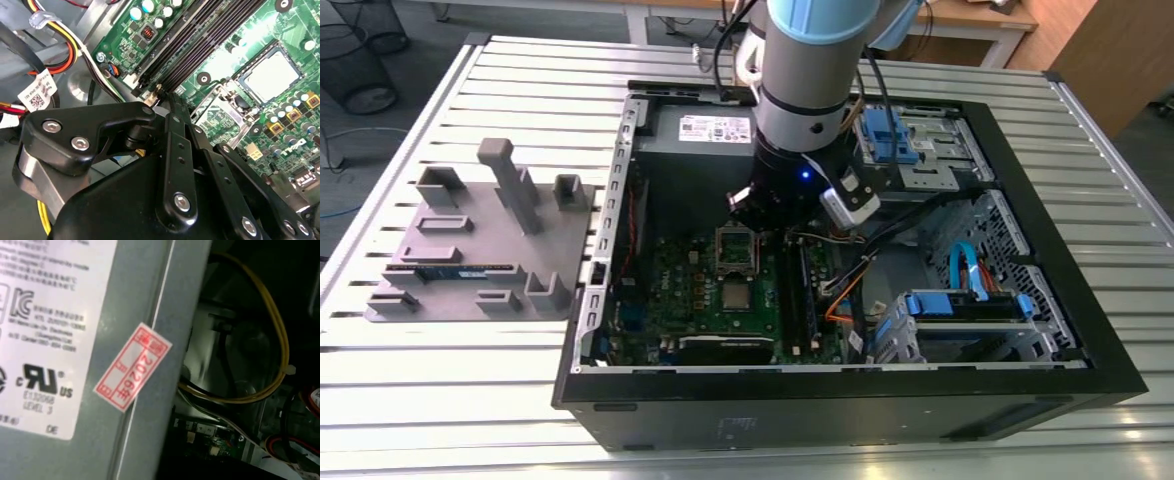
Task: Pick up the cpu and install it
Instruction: 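Close the cpu cover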
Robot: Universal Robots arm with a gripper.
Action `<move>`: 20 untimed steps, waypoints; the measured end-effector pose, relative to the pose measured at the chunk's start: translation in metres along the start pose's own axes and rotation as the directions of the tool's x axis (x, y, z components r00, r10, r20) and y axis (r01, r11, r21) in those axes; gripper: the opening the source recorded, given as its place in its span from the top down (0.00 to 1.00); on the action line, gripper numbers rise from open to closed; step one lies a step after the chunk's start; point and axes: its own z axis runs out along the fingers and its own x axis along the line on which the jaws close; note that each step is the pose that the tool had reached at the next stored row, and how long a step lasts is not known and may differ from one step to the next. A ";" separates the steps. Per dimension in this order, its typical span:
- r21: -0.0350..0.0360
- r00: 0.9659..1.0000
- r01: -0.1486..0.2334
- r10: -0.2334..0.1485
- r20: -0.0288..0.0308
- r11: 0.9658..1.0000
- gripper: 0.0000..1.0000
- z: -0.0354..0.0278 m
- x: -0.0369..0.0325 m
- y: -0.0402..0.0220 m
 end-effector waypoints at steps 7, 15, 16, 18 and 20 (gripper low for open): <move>0.000 1.000 0.022 -0.022 0.000 1.000 0.89 0.0006 -0.0001 0.0005; 0.000 1.000 0.022 -0.022 0.000 1.000 0.89 -0.0022 -0.0001 0.0005; -0.001 1.000 0.022 -0.022 0.000 1.000 0.89 -0.0022 -0.0002 0.0006; -0.001 1.000 0.023 -0.023 0.000 1.000 0.89 -0.0019 -0.0001 0.0006; -0.002 1.000 0.027 -0.027 0.001 1.000 0.89 -0.0010 -0.0001 0.0006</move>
